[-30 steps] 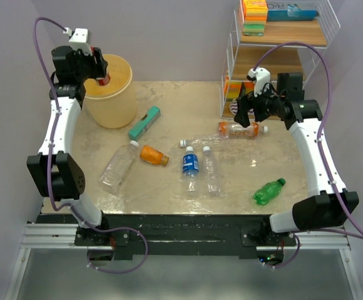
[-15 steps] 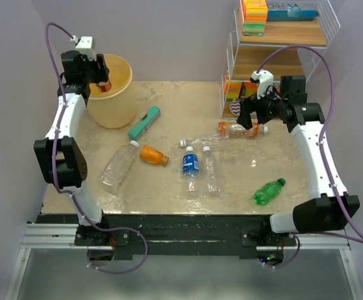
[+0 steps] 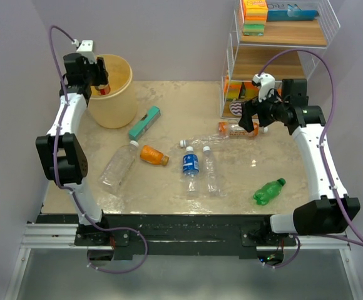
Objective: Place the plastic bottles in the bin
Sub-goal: Place the plastic bottle in the trash bin.
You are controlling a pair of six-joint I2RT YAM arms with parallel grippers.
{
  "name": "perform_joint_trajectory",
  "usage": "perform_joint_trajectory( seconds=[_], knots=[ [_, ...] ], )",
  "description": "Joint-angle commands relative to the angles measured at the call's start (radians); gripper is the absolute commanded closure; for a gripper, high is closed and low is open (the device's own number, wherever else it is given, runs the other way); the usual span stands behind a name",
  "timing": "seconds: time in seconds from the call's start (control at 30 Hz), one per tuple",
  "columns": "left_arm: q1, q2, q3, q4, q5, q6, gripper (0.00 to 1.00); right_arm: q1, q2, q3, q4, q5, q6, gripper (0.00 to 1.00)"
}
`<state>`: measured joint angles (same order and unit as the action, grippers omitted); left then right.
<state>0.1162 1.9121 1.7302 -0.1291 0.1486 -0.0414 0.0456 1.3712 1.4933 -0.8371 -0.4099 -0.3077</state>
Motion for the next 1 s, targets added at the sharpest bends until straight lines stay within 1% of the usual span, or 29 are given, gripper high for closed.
perform_joint_trajectory(
  seconds=[0.0,0.27,0.53,0.67,0.83,0.87,0.97],
  knots=[
    [0.013,0.019,0.032,0.017,-0.04,0.009,1.0,-0.009,-0.049,-0.016,0.029,0.005,-0.011,0.01],
    [0.017,0.047,0.042,-0.015,-0.046,0.02,1.0,-0.013,-0.067,-0.027,0.023,0.005,-0.011,0.01],
    [0.02,0.084,0.088,-0.058,-0.044,0.023,0.92,-0.016,-0.07,-0.034,0.015,0.003,-0.013,0.01],
    [0.022,0.097,0.112,-0.082,-0.038,0.025,0.84,-0.016,-0.069,-0.03,0.015,-0.003,-0.011,0.01],
    [0.025,0.107,0.132,-0.102,-0.037,0.031,0.75,-0.019,-0.066,-0.03,0.012,-0.007,-0.005,0.01],
    [0.023,0.107,0.134,-0.104,-0.037,0.032,0.71,-0.018,-0.067,-0.03,0.013,-0.009,-0.005,0.01],
    [0.026,0.105,0.134,-0.109,-0.037,0.035,0.66,-0.018,-0.067,-0.036,0.015,-0.012,-0.005,0.01]
  ],
)
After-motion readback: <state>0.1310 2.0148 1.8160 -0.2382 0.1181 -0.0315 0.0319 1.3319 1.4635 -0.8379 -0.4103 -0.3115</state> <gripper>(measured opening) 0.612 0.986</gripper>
